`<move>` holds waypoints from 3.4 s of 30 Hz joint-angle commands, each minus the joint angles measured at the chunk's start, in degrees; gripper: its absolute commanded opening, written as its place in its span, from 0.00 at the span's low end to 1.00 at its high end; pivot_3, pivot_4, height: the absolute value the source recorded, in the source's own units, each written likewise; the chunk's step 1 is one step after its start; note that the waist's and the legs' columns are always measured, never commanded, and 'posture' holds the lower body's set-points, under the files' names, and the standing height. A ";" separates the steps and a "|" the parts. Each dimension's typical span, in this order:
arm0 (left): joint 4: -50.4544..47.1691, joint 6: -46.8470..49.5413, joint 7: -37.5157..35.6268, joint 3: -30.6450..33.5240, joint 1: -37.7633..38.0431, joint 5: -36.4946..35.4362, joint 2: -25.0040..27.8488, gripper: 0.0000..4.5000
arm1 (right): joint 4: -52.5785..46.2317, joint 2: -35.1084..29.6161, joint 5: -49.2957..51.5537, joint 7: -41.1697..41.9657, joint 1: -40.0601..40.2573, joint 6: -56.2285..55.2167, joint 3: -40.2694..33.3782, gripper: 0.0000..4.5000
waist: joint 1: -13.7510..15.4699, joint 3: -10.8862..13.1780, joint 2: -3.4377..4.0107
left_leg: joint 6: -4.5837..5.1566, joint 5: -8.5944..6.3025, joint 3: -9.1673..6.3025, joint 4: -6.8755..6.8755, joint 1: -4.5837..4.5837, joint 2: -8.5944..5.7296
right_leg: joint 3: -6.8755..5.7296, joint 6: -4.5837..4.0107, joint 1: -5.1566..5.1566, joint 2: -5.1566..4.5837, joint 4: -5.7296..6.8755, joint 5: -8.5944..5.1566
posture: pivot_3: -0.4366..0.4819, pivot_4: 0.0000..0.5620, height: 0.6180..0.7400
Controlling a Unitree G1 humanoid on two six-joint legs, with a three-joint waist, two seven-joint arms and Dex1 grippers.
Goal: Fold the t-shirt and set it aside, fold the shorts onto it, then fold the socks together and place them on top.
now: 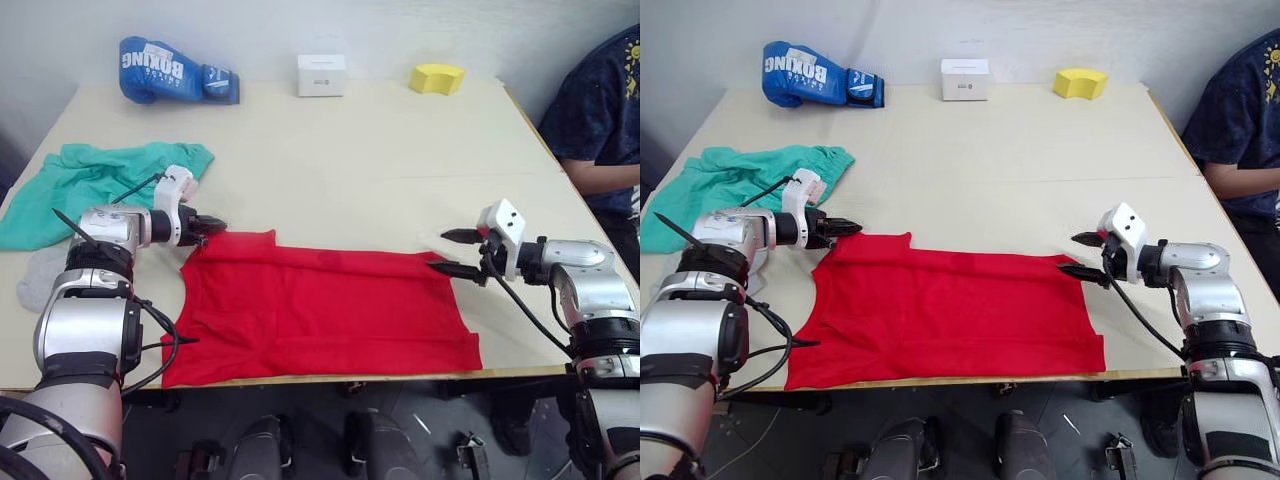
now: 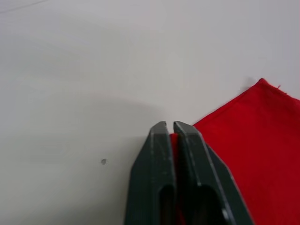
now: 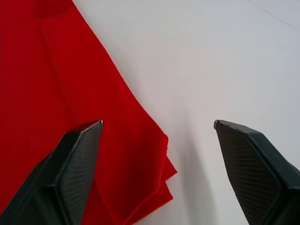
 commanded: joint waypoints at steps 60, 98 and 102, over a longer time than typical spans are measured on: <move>-24.50 -93.87 10.98 2.16 43.54 12.69 18.86 0.28 | 3.77 -4.26 -5.58 -14.48 22.46 -59.40 1.39 0.22 | -0.11 -0.01 0.03 | 0.54 -0.67 -0.05 0.26 0.10 0.10 | 0.30 -0.03 0.26 -0.12 -0.10 -0.01 | 0.48 0.27 1.00; -48.70 -25.29 -4.99 -1.63 37.79 -12.52 5.08 0.02 | -19.70 7.66 1.63 -12.76 15.27 -10.13 7.00 0.00 | 0.15 0.04 0.17 | 0.23 -0.64 -0.52 0.36 0.06 0.07 | -0.04 -0.11 0.73 -0.08 -0.40 -0.07 | 0.48 0.27 1.00; -52.07 -26.56 -10.34 -0.48 42.51 -14.09 6.37 0.02 | -21.06 6.02 -0.32 -11.87 19.54 -12.99 6.53 0.00 | 0.02 0.04 0.17 | 0.20 -0.63 -0.53 0.31 0.08 0.09 | -0.03 -0.11 0.73 -0.08 -0.41 -0.07 | 0.48 0.27 1.00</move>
